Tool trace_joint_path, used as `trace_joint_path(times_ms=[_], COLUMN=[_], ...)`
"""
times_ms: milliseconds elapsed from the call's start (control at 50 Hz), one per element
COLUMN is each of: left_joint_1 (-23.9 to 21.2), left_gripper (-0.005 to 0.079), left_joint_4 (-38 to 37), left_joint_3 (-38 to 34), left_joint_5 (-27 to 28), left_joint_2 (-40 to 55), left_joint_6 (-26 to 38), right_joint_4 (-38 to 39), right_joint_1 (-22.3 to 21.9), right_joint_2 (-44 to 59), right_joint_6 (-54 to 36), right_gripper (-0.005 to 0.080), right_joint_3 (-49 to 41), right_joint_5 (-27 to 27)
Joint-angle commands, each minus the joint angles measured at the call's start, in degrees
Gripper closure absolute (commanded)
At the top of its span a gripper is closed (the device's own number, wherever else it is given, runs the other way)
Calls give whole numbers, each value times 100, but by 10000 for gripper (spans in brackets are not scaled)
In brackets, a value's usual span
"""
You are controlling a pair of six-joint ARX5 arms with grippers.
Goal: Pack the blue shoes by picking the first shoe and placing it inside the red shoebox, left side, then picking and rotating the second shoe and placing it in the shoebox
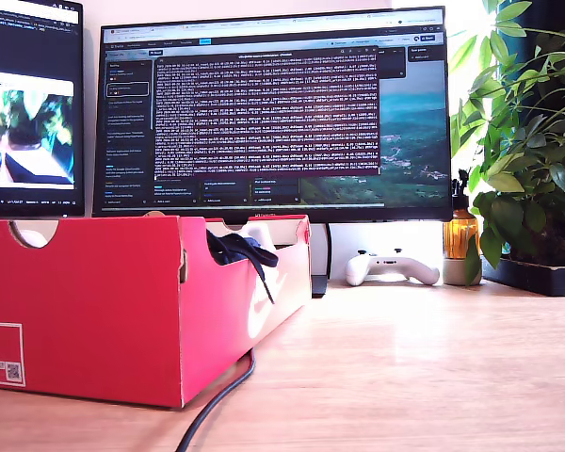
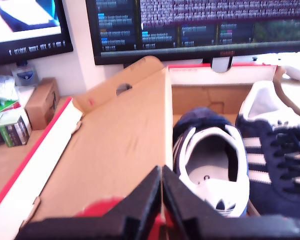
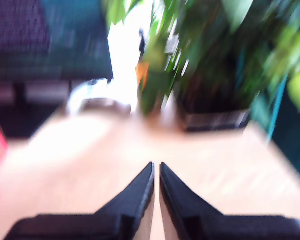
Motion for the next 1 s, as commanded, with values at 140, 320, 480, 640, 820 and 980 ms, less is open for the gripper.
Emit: trace_joint_path(times_ms=[140, 320, 480, 640, 820, 980], left_joint_1=[-9, -9, -9, -9, 2, 2], left_gripper=[761, 761, 761, 761, 761, 761], left_joint_4=[-46, -437, -717, -721, -715, -713], left_joint_3=[-511, -758, -894, -940, -966, -966], left_joint_5=[2, -26, -50, -87, -85, -151], left_joint_2=[-719, -1283, -1657, -1661, -1661, -1661], left_joint_6=[-11, -11, -13, -15, -15, -13], right_joint_4=[157, 142, 15, -24, -352, -796], right_joint_1=[101, 101, 94, 39, -138, -260], right_joint_2=[-90, -90, -92, -208, -656, -1202], right_joint_6=[-380, -422, -616, -575, -483, -369], right_gripper=[753, 753, 753, 753, 753, 753], right_joint_3=[-236, -400, -503, -645, -695, -719], right_joint_5=[0, 2, 17, 61, 92, 68])
